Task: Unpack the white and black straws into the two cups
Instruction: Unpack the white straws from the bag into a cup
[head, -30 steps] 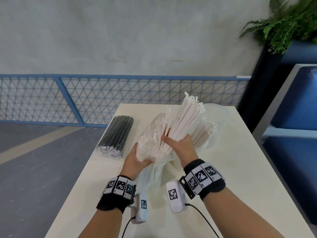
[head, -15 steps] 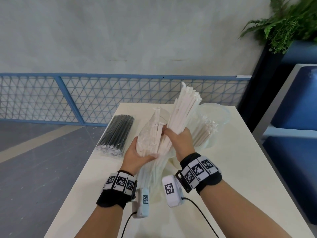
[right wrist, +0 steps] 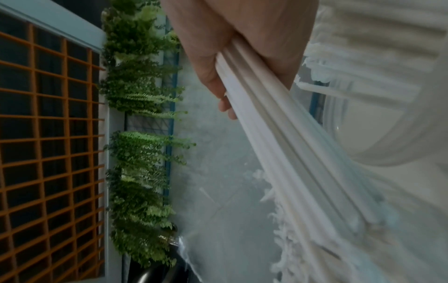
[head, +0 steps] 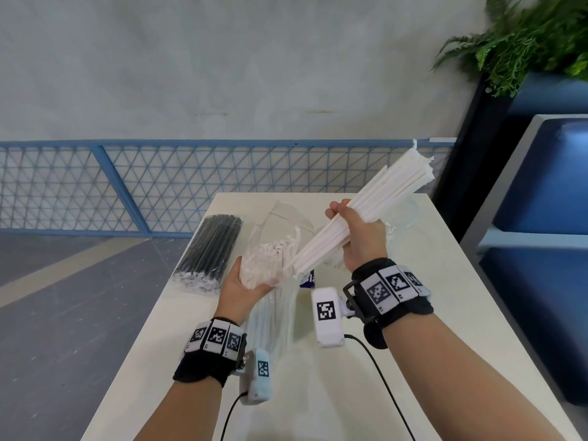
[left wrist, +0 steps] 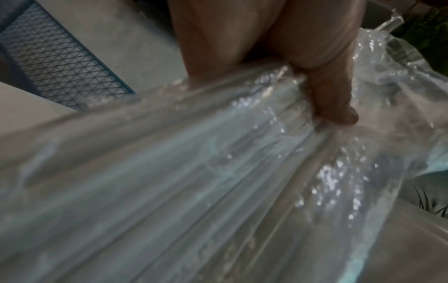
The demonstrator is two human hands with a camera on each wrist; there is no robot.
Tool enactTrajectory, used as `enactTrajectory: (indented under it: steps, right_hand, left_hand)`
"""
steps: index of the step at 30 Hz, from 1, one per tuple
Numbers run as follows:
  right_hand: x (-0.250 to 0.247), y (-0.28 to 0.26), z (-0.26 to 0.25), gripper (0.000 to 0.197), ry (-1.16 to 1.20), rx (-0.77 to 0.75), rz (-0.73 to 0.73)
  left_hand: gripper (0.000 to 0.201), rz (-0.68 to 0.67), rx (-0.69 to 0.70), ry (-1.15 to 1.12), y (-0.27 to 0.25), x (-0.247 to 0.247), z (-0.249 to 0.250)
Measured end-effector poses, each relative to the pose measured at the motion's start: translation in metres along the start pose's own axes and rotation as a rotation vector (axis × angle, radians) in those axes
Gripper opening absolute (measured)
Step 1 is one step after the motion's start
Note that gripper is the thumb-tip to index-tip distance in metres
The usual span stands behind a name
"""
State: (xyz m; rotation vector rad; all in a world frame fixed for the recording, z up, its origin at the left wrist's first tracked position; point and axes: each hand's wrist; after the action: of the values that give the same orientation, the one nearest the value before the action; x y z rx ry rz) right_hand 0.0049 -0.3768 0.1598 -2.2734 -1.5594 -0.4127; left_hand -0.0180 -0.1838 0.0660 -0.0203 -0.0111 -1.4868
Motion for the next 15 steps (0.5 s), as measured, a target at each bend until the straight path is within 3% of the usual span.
enactTrajectory:
  steps: [5,12,15]
  right_hand:
    - [-0.005,0.003,-0.001,0.018,0.005,0.004,0.015]
    - [-0.010,0.004,-0.025,0.017,-0.122,-0.178,0.027]
    - [-0.013,0.008,-0.036,0.012,-0.193,-0.290,0.077]
  left_hand:
    - [0.076,0.094,-0.020,-0.019,0.008,-0.003,-0.006]
    - [0.069,0.122,0.026,-0.097,0.011,0.006,-0.001]
    - [0.075,0.129,0.017,-0.077,0.012,0.010,-0.004]
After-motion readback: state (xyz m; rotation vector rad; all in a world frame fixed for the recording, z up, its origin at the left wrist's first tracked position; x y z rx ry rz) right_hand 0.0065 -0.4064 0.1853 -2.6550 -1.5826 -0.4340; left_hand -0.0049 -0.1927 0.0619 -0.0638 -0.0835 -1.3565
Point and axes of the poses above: each hand's wrist, its own y-axis towards the middle knuckle, its own x-axis out of the palm, z = x × y, and after that the axes turned 11 degrees about -y, right-handed
